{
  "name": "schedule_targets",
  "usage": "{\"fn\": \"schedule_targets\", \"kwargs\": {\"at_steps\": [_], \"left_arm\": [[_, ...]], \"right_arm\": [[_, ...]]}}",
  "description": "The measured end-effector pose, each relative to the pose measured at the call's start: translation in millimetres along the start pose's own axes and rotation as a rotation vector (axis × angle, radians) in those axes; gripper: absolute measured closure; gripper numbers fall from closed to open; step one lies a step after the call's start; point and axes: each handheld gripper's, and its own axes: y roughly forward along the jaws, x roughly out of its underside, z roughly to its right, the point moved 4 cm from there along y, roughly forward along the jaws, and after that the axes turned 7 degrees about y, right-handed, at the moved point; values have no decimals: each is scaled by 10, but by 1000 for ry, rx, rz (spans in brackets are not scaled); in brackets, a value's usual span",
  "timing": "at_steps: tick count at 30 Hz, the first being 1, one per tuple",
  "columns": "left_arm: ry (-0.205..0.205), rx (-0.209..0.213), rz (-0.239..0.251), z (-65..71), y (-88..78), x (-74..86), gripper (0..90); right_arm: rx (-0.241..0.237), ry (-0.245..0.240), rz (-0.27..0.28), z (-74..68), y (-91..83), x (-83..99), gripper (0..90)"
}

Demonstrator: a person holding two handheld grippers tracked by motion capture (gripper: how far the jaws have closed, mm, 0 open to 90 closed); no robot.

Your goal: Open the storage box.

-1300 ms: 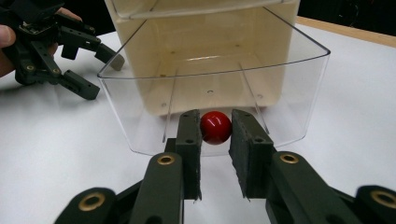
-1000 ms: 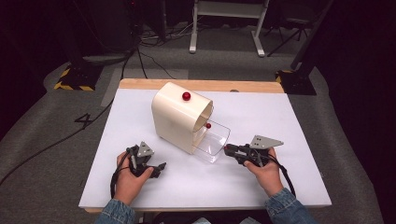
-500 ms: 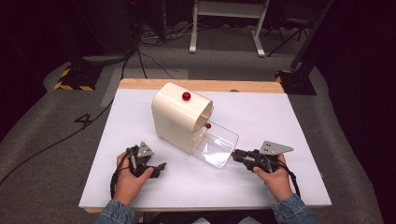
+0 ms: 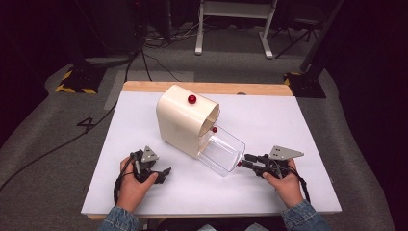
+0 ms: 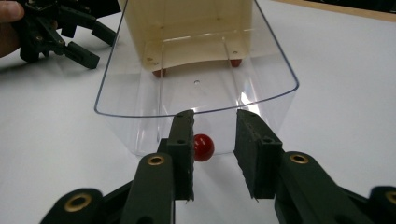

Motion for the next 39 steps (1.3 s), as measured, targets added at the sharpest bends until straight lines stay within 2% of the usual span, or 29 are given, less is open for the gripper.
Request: {"fn": "schedule_targets", "kwargs": {"at_steps": [6, 11, 15, 18, 19, 22, 26, 28, 34, 39], "left_arm": [[1, -1, 0, 0, 0, 0, 225], [1, -2, 1, 1, -1, 0, 225], [1, -1, 1, 1, 0, 0, 225], [1, -2, 0, 0, 0, 0, 225], [1, -2, 0, 0, 0, 0, 225], [1, -2, 0, 1, -1, 0, 225], [1, -2, 1, 1, 0, 1, 225], [0, -1, 1, 2, 0, 1, 225], [2, -3, 0, 2, -1, 2, 225], [8, -11, 3, 3, -1, 2, 226]], "right_arm": [[19, -9, 9, -19, -52, -159, 619], [10, -12, 3, -71, -36, -334, 583], [-2, -30, 6, -132, -15, -464, 567], [-17, -56, 14, -224, 33, -641, 554], [-17, -56, 14, -224, 33, -641, 554], [-24, -68, 20, -296, 114, -772, 539], [-34, -79, 24, -335, 198, -837, 535], [-44, -88, 17, -367, 303, -876, 536], [-64, -81, 9, -353, 482, -940, 552], [-70, -87, 15, -337, 554, -982, 566]]}}
